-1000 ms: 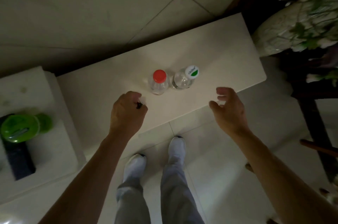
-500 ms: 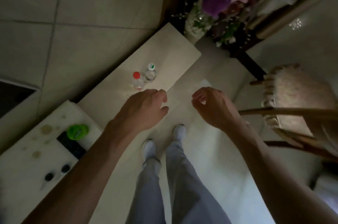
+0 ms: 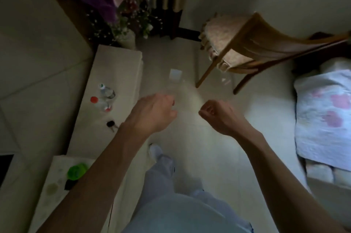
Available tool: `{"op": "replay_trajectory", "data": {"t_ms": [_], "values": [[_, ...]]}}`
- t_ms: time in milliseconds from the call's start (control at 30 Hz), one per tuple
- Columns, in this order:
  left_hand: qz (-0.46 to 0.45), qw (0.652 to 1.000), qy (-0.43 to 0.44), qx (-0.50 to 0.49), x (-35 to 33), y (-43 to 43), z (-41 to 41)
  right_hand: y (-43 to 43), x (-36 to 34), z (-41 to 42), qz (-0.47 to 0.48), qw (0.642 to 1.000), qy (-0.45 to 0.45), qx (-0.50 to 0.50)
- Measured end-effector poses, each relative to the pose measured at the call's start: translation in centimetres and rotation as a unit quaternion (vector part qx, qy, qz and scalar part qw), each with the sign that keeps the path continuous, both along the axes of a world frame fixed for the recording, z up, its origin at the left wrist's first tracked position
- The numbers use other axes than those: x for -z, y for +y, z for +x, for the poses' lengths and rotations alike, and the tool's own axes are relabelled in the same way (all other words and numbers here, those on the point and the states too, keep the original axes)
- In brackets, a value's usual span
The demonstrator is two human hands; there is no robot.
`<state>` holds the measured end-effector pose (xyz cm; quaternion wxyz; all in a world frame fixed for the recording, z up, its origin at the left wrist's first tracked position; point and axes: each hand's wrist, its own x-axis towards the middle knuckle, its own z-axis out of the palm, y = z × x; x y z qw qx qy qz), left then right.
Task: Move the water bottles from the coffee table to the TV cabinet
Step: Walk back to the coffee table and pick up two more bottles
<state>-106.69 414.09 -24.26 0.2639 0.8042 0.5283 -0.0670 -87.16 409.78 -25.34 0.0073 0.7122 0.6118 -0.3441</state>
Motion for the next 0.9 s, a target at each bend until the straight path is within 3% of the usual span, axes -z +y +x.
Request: {"op": "replay_trajectory", "data": {"t_ms": [367, 567, 900], "values": [[0.032, 0.970, -0.012, 0.240, -3.4, -15.8, 15.8, -23.8, -3.2, 12.5, 0.035, 0.968, -0.035, 0.247], [0.047, 0.907, -0.011, 0.419, -5.4, -27.5, 25.4, -40.9, -3.9, 16.9, 0.037, 0.915, -0.023, 0.402], [0.075, 0.779, -0.049, 0.621, -8.6, -44.7, 37.0, -61.9, -5.6, 18.7, 0.090, 0.773, -0.029, 0.628]]}}
